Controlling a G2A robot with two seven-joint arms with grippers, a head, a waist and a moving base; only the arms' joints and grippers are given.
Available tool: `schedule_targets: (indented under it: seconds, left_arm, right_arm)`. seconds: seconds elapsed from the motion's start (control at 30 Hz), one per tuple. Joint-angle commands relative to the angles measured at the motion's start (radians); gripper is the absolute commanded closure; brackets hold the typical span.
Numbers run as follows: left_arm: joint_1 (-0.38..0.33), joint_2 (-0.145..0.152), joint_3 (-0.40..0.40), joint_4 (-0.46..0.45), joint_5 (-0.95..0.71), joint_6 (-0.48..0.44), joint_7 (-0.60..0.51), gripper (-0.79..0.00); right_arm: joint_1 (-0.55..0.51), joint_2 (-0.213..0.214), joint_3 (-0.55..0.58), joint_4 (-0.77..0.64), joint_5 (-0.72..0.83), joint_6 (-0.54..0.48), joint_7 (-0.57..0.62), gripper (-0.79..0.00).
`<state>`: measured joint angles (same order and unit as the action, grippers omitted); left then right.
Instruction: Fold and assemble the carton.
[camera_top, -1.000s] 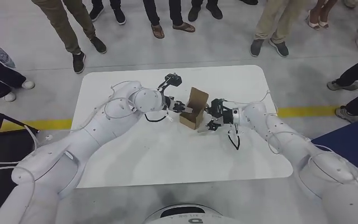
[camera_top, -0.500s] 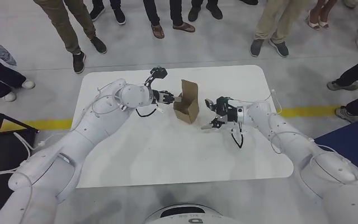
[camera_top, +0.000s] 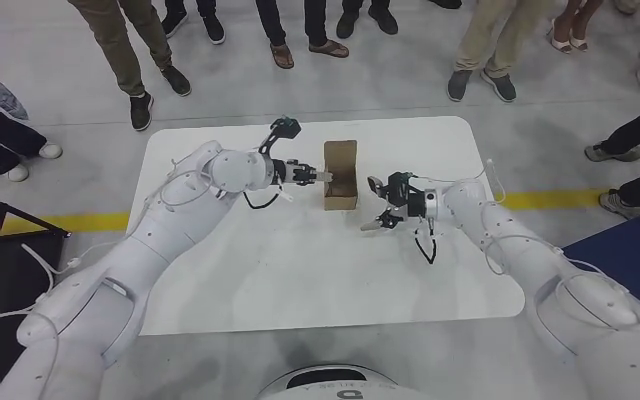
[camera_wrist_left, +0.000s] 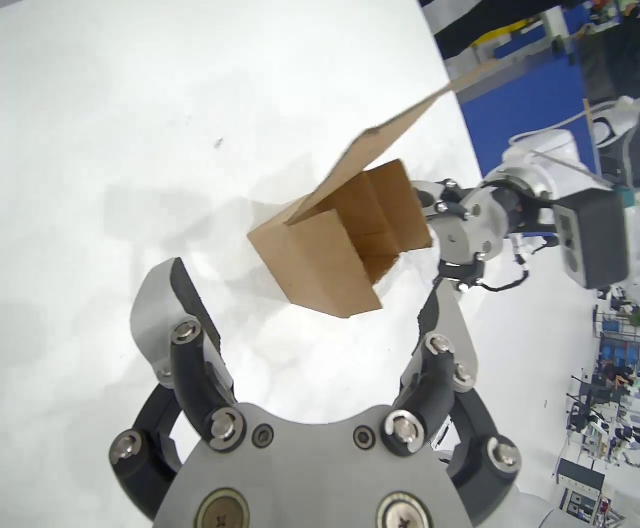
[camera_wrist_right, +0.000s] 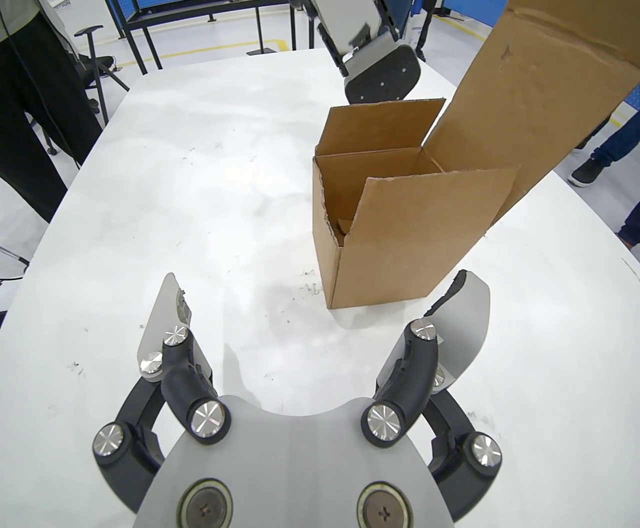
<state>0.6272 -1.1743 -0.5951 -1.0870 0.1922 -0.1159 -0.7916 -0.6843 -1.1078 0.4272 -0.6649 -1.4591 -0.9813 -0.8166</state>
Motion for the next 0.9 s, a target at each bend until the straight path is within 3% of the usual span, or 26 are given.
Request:
schedule_targets:
  seconds: [0.0,0.07,0.3,0.47,0.7,0.87]
  left_arm:
    - [-0.001,-0.003,0.004,-0.009,0.035,0.049,-0.002,-0.699]
    - [0.011,-0.001,-0.014,-0.012,0.024,0.051,0.018,-0.665]
    - [0.025,-0.004,-0.023,-0.011,0.057,0.087,-0.005,-0.391]
    - [-0.011,-0.041,0.008,0.015,0.053,0.090,0.003,-0.480]
    - [-0.034,-0.065,-0.006,0.071,0.017,0.041,0.020,-0.505]
    - [-0.036,-0.071,-0.012,0.081,0.027,0.017,0.006,-0.385]
  right_arm:
    - [0.001,0.000,0.005,0.000,-0.001,-0.003,0.000,-0.785]
    - [0.004,0.000,0.010,0.001,-0.006,-0.002,0.002,-0.785]
    - [0.005,0.003,0.027,0.007,-0.017,-0.006,-0.002,-0.785]
    - [0.004,0.007,0.040,0.010,-0.027,-0.007,-0.008,-0.785]
    - [-0.005,0.018,0.063,0.013,-0.032,-0.005,-0.017,-0.785]
    - [-0.010,0.024,0.077,0.007,-0.035,-0.008,-0.012,-0.785]
